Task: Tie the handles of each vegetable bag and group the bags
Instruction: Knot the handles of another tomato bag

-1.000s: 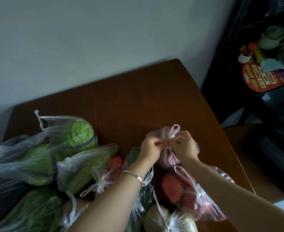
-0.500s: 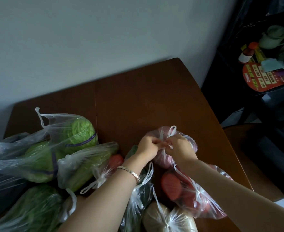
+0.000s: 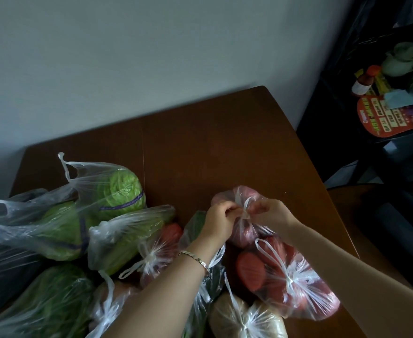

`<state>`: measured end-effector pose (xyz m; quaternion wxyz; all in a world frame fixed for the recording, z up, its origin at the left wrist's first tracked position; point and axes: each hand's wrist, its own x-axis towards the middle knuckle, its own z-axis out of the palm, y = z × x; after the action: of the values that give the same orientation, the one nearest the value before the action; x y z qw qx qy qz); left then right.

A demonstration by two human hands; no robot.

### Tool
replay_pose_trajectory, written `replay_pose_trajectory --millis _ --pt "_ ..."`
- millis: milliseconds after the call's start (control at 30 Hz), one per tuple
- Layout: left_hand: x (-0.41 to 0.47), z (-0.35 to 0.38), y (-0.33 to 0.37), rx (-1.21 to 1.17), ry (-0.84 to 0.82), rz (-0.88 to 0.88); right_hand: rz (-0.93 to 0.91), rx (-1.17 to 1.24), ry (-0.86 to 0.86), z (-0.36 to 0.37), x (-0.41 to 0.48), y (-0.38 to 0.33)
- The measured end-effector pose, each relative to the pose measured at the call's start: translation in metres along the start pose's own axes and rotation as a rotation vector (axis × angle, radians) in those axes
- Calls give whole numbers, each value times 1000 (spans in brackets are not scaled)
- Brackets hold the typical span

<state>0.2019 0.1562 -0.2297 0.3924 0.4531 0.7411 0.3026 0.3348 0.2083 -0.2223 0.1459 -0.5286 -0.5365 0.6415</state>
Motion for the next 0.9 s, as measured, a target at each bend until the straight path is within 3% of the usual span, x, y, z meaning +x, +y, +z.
replay_pose_trajectory --millis 100,333,600,900 --pt "0 2 2 5 -7 -65 -142 -209 -76 1 -1 -2" --pt "4 -3 4 12 -89 -233 -719 -890 203 16 -2 12" --pt "7 -2 10 126 -105 -210 -653 -1355 200 16 1 6" --pt "8 2 3 229 35 -144 -711 -1259 78 9 -8 20"
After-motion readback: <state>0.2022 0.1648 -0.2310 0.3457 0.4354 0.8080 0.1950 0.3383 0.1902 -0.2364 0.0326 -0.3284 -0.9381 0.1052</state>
